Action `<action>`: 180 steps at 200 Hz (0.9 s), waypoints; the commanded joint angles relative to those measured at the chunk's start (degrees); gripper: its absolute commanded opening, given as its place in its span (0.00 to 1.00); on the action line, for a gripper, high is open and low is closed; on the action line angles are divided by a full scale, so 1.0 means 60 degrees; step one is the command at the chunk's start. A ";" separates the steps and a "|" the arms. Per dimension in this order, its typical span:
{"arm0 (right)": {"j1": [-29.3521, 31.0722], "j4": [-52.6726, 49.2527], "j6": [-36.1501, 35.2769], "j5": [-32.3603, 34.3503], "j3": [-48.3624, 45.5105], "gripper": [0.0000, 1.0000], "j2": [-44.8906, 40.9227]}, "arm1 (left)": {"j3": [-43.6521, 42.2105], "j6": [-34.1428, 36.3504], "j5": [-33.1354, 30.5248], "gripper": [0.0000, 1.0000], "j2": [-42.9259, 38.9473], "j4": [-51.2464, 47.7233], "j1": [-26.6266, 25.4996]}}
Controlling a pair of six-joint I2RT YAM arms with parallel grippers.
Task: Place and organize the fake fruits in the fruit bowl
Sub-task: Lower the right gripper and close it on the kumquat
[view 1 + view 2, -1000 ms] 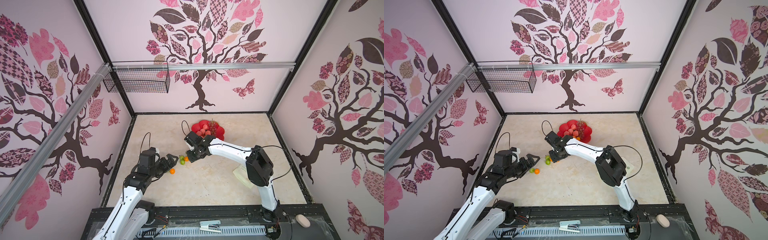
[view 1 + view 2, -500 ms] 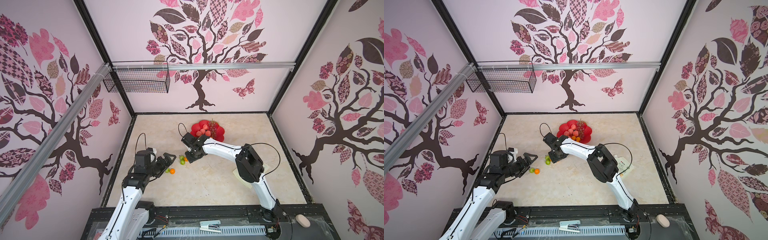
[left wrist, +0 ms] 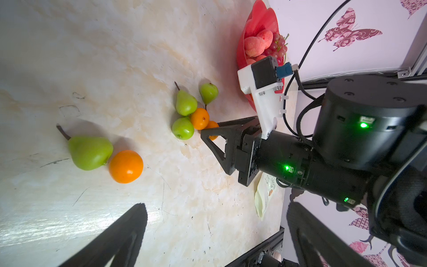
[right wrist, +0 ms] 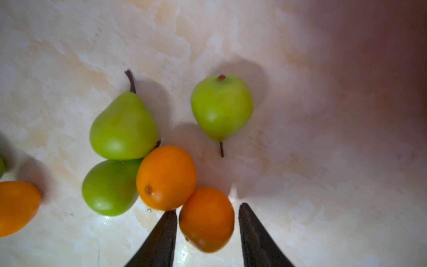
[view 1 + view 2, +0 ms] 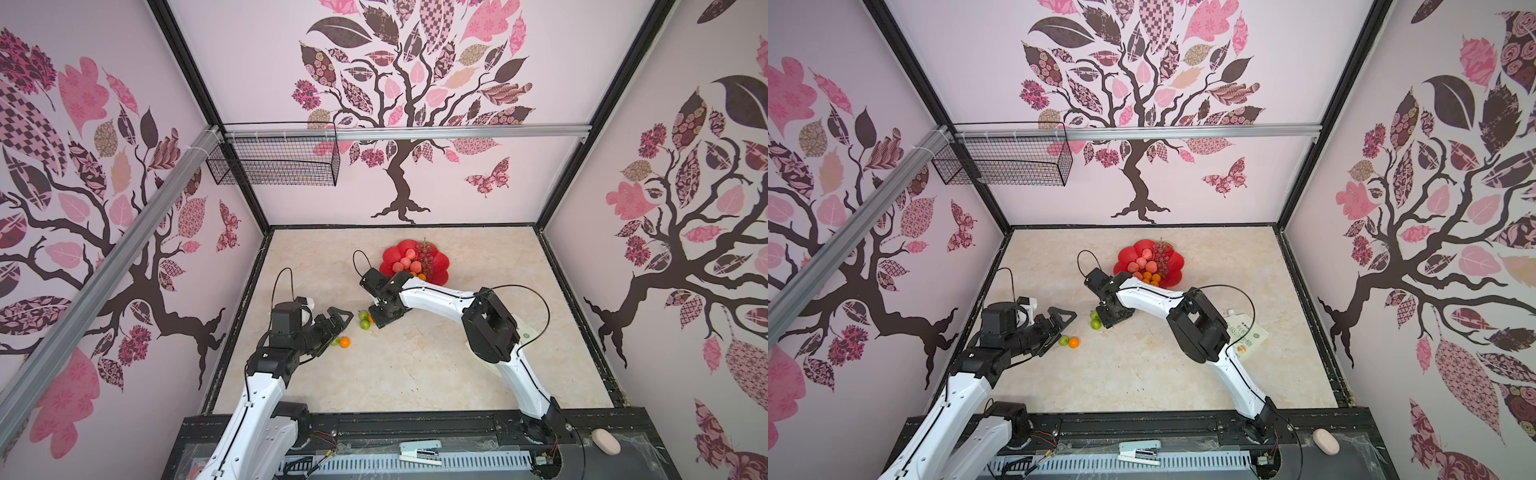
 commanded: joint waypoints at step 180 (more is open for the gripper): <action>-0.0094 -0.0357 -0.0095 0.0141 0.0158 0.37 -0.0289 | 0.0214 0.0623 0.0462 0.98 0.0690 0.0495 -0.0003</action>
